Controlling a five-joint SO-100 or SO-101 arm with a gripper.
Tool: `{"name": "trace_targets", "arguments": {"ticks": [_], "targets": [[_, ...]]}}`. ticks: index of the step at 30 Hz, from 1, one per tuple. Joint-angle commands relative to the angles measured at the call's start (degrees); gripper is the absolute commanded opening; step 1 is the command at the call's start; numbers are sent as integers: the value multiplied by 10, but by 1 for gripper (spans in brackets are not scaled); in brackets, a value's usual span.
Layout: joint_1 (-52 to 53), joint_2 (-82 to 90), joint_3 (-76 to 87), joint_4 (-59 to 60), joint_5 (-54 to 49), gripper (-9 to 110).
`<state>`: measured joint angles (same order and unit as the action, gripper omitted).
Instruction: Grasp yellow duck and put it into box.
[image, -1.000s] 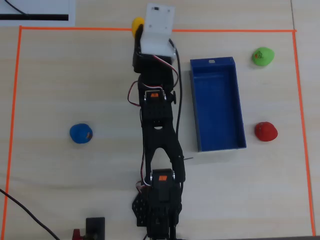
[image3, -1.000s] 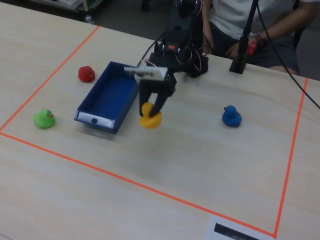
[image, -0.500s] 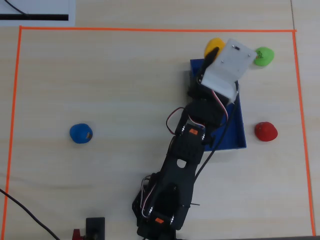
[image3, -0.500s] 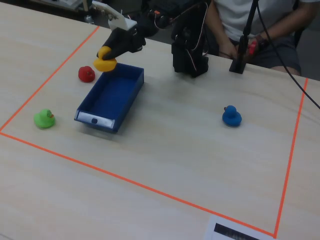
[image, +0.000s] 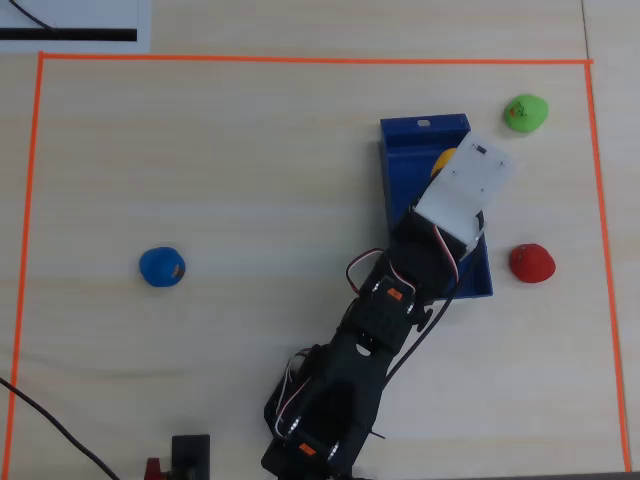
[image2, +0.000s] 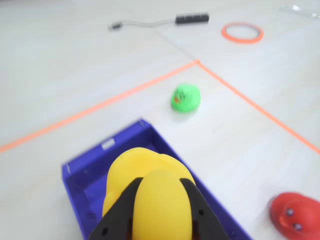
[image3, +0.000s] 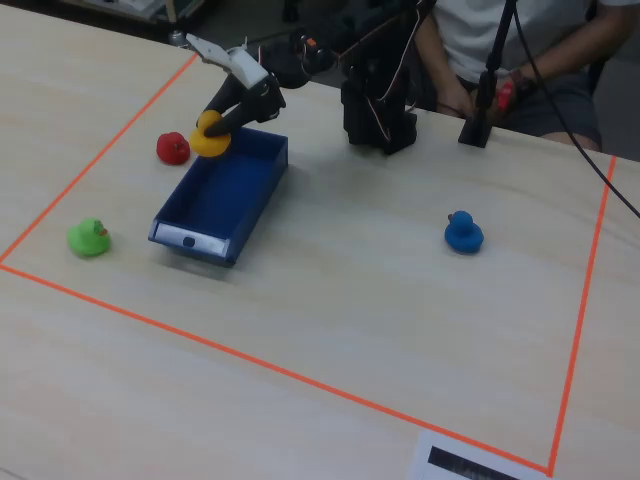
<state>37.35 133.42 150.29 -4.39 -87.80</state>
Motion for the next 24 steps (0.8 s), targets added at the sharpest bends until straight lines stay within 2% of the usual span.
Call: {"name": "trace_targets", "arguments": {"ticks": [1, 6, 14, 17, 24], "targets": [[0, -25, 17, -53, -12, 0], [-2, -85, 45, -120, -17, 0], [-4, -145, 46, -150, -21, 0], [-5, -160, 47, -160, -21, 9], [-2, -179, 43, -172, -18, 21]]}}
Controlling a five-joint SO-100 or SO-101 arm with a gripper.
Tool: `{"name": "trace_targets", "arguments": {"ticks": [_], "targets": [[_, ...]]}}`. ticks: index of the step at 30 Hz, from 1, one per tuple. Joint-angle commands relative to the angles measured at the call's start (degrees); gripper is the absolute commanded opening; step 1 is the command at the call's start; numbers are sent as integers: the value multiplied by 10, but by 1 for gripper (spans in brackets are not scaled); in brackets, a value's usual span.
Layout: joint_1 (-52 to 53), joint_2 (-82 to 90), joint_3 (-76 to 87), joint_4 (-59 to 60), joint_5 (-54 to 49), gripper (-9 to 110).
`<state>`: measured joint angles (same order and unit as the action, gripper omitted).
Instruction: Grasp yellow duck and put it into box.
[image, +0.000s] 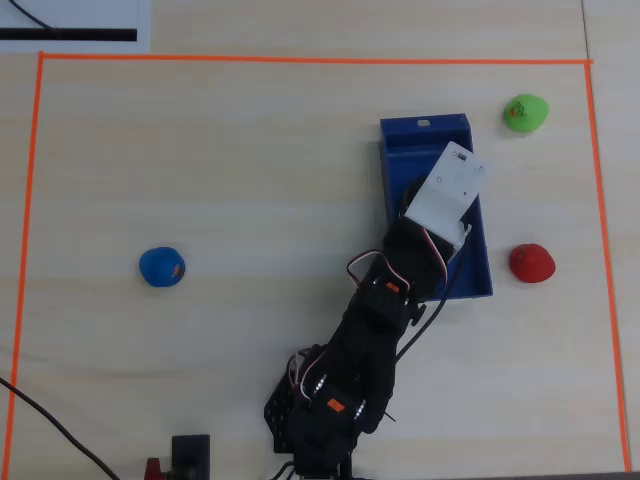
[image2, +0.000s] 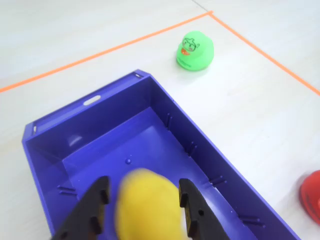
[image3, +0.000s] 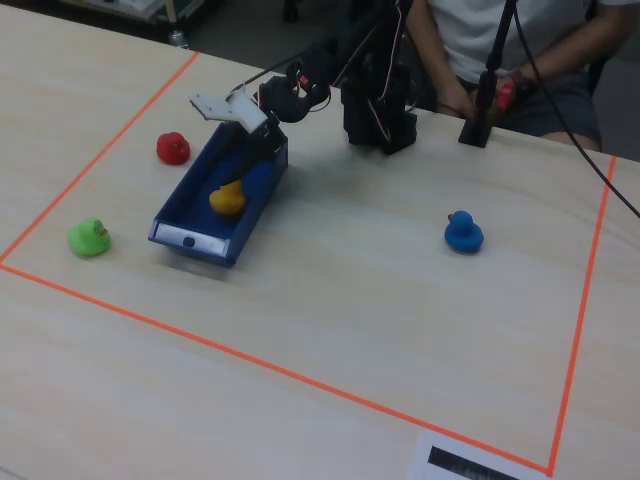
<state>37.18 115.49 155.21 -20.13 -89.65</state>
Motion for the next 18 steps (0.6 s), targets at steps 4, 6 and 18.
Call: {"name": "trace_targets", "arguments": {"ticks": [4, 6, 18], "targets": [[-4, -1, -17, -15, 8, 27], [-14, 11, -33, -13, 20, 30], [-258, 185, -477, 565, 221, 23]]}}
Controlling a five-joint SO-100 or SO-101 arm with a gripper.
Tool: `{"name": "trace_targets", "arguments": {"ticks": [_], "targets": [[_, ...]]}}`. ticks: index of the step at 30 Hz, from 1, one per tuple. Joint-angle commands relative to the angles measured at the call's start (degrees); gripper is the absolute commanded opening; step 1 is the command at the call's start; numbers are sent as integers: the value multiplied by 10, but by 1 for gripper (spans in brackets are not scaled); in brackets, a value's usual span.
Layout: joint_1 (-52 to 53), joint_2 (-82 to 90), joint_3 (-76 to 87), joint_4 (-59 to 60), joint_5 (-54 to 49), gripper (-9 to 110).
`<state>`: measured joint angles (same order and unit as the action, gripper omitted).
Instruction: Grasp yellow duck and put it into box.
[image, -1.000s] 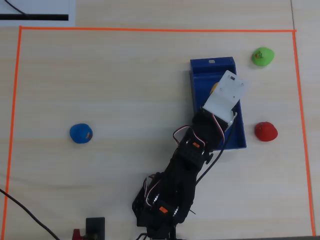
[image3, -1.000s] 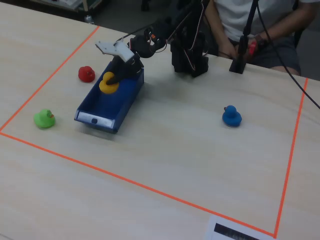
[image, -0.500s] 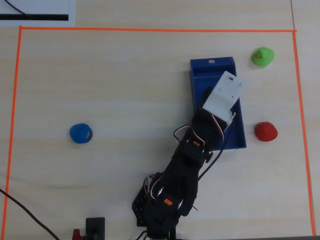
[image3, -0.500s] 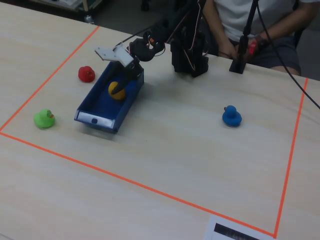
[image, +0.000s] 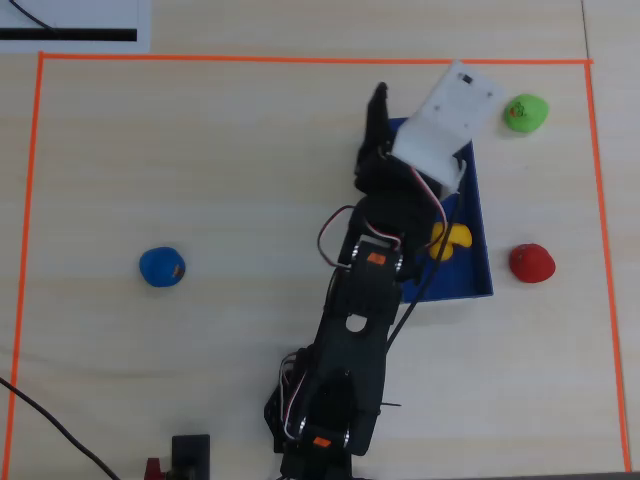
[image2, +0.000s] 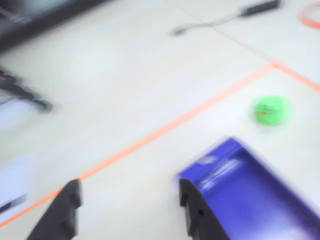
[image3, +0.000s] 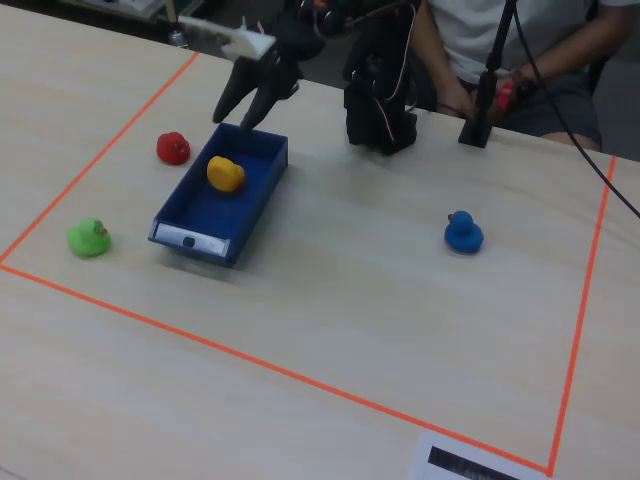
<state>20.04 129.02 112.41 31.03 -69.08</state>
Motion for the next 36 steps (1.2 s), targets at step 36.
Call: {"name": "trace_targets", "arguments": {"ticks": [36], "targets": [[-178, 606, 658, 438, 7, 0]]}}
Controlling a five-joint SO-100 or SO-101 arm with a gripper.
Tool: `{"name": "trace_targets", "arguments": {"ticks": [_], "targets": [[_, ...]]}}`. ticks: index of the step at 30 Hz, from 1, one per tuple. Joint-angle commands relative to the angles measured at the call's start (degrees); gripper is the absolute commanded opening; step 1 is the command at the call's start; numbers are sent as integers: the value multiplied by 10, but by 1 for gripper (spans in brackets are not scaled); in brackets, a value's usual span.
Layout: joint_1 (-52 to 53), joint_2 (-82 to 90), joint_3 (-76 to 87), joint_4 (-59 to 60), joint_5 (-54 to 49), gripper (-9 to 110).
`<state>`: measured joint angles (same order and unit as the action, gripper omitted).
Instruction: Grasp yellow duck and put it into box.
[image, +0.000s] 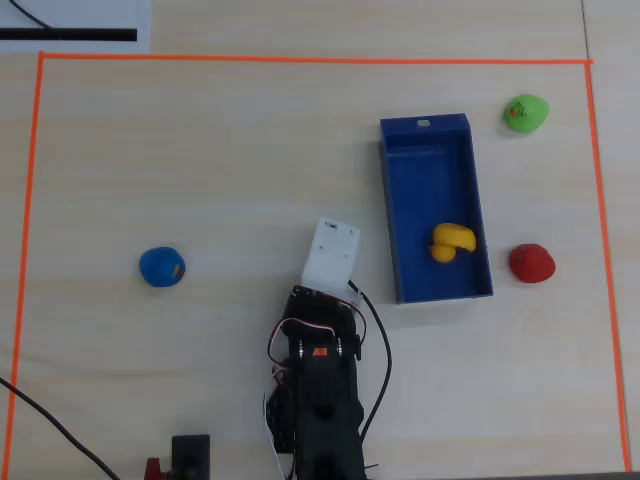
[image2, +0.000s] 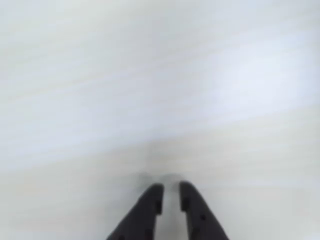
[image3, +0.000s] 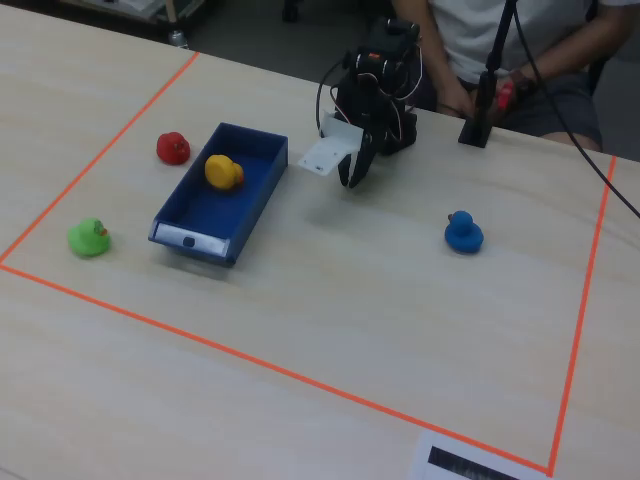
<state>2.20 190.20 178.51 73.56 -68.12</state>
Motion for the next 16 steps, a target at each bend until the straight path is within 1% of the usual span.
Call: {"name": "trace_targets", "arguments": {"ticks": [1, 6, 16], "targets": [[1, -5, -3, 12, -3, 0], [33, -5, -3, 11, -3, 1], [34, -5, -3, 11, -3, 1]]}}
